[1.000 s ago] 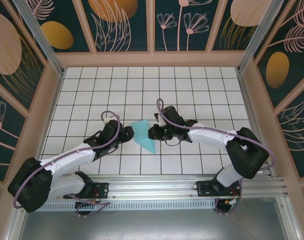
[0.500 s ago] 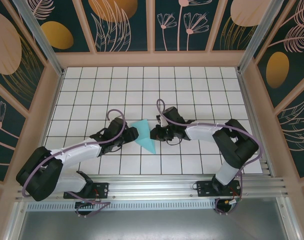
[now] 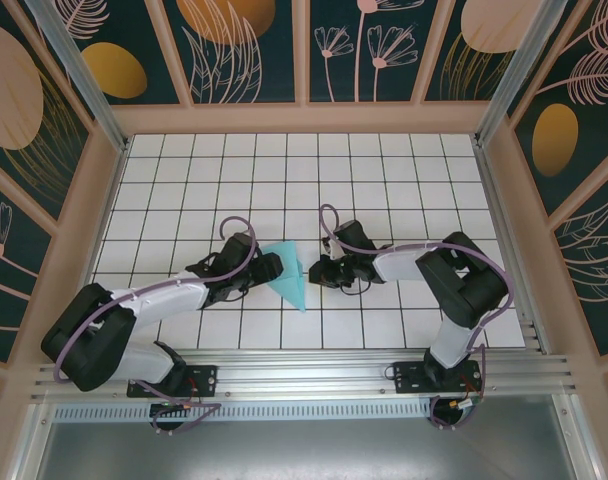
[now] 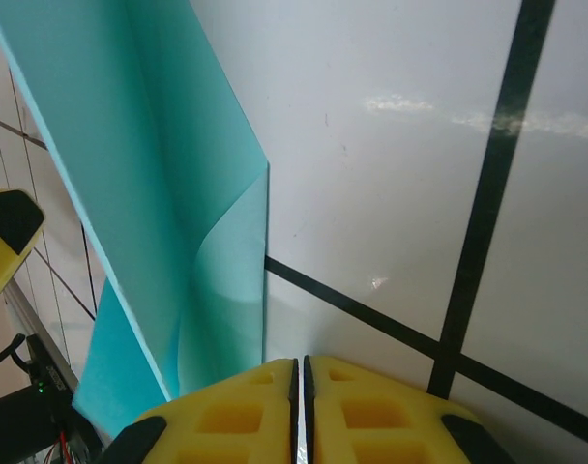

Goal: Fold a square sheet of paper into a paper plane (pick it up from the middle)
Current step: Fold the wing for the fifth time at the center of the table.

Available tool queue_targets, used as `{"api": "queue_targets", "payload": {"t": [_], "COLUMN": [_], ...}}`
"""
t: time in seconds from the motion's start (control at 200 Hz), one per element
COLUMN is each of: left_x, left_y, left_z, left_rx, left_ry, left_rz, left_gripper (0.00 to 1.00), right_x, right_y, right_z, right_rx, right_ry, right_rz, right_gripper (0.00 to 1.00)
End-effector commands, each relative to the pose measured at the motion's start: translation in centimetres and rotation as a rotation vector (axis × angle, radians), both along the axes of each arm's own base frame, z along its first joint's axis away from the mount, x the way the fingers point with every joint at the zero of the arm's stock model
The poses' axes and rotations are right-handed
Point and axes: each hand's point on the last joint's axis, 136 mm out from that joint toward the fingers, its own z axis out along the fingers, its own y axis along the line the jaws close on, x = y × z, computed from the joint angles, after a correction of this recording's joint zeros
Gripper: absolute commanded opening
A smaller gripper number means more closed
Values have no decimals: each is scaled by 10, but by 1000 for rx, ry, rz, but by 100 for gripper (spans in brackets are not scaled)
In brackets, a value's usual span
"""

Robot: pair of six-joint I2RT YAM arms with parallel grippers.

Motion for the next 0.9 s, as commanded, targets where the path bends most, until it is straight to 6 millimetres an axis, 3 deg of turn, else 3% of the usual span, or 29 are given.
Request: {"api": "queue_targets", "payload": {"t": [0.0,0.185,0.335,0.485,0.896], "left_x": [9,13,15,16,15], "left_y": [-9,2,9,13,10], "left_z": [11,14,10,4,0], "left_rx": [-48,-6,5,-65,-129], "left_ry": [-14,-40,-33,-6,21], "left_rz": [15,53,65,70,48], "left_gripper": [71,74,75,75,76], "right_x": [1,5,-7,-12,-7], "right_y": [-3,4,32,50,27], "right_z": [6,53,73,63,14], "right_rx": [6,91,163,144,40], "right_ry": [-28,-127,-153,-136,-62], "right_rz": [-10,-2,100,143,90], "right_gripper": [14,16,16,15,16]}}
